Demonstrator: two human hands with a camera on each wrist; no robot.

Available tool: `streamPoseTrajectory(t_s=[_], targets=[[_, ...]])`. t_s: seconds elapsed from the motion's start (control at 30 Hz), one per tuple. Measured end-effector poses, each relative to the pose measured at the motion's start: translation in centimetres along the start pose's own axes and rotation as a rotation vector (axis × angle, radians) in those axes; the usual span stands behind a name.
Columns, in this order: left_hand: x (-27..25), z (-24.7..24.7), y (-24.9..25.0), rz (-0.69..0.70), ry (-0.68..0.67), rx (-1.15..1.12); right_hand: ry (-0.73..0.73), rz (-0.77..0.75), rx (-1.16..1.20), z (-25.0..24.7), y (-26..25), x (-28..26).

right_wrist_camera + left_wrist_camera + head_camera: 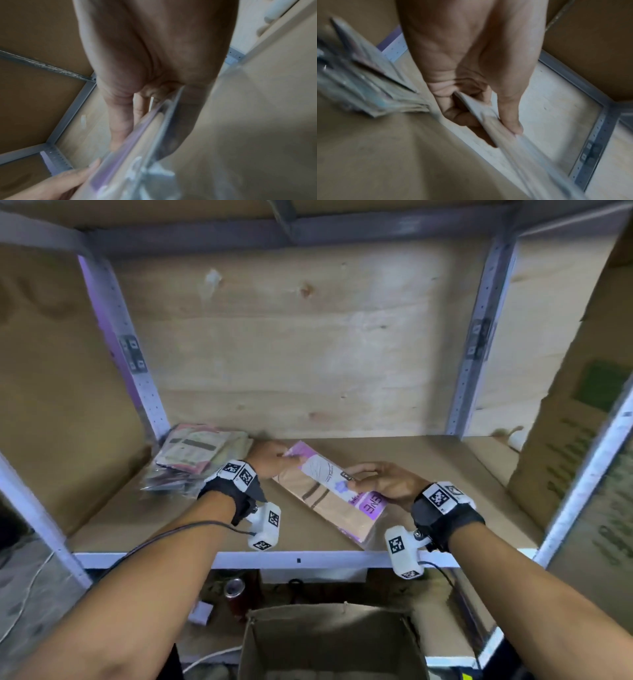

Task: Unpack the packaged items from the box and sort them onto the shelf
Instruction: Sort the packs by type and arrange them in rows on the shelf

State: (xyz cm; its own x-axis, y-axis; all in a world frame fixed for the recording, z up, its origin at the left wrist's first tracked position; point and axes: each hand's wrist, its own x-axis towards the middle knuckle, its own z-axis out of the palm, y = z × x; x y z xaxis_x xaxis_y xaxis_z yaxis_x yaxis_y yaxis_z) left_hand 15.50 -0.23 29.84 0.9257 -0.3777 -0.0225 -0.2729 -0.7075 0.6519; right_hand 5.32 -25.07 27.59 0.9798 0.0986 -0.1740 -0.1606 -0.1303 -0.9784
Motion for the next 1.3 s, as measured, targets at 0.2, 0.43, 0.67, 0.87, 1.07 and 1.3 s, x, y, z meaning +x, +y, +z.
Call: streamPoseTrajectory(t_s=[0.2, 0.43, 0.67, 0.87, 1.07, 1.3], targets=[[2.5, 1.6, -0.6, -0.060, 0.055, -0.209, 0.107, 0.027, -0.078, -2.7, 2.5, 0.2], [7.0, 4.1, -1.5, -0.205, 0.145, -0.520, 0.265, 0.034, 0.241, -6.3, 4.4, 0.4], [10.0, 7.5, 0.8, -0.266, 0.080, -0.667, 0.493, -0.041, 0.433, -9.1, 4.8, 0.3], [10.5, 10.8, 2.1, -0.297, 0.098, -0.855, 0.535, -0.048, 0.539, -7.2, 6.8, 1.5], [8.5, 10.4, 1.8, -0.197, -0.115, -0.757, 0.712, -0.070, 0.695, -6.9, 6.5, 4.3], [8.5, 8.6, 1.0, -0.095, -0.281, -0.470, 0.767, -0.124, 0.569, -8.0, 6.2, 5.8]])
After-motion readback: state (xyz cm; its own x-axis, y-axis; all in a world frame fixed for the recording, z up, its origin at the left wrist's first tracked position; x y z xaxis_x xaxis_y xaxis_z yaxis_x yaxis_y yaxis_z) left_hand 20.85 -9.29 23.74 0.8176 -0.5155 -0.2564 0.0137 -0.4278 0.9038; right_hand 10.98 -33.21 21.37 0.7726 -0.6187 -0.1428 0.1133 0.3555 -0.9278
